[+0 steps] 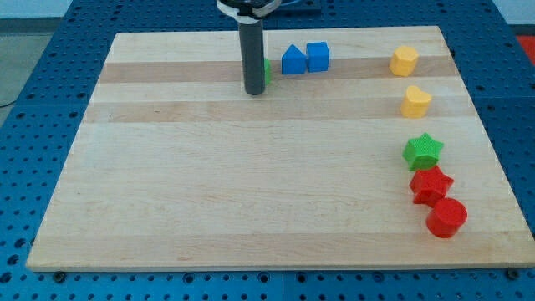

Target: Nudge the green circle right a bit

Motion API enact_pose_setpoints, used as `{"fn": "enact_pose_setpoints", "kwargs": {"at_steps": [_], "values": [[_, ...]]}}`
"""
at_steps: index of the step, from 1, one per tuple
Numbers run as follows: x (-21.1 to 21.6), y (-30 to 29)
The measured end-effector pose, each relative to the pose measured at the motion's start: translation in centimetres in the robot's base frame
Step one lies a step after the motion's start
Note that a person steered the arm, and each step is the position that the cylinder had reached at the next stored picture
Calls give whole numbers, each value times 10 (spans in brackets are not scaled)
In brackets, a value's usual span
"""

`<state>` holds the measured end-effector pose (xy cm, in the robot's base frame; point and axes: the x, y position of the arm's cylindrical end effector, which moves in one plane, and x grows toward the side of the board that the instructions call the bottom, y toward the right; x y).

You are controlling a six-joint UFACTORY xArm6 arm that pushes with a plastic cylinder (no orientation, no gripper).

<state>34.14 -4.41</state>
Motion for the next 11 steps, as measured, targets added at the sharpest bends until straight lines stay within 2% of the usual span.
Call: {"fn": "enact_pose_setpoints", "kwargs": {"at_steps": [1, 6, 9, 11], "values": [[0, -19], [-20, -12], [-12, -11], [-36, -12]]}}
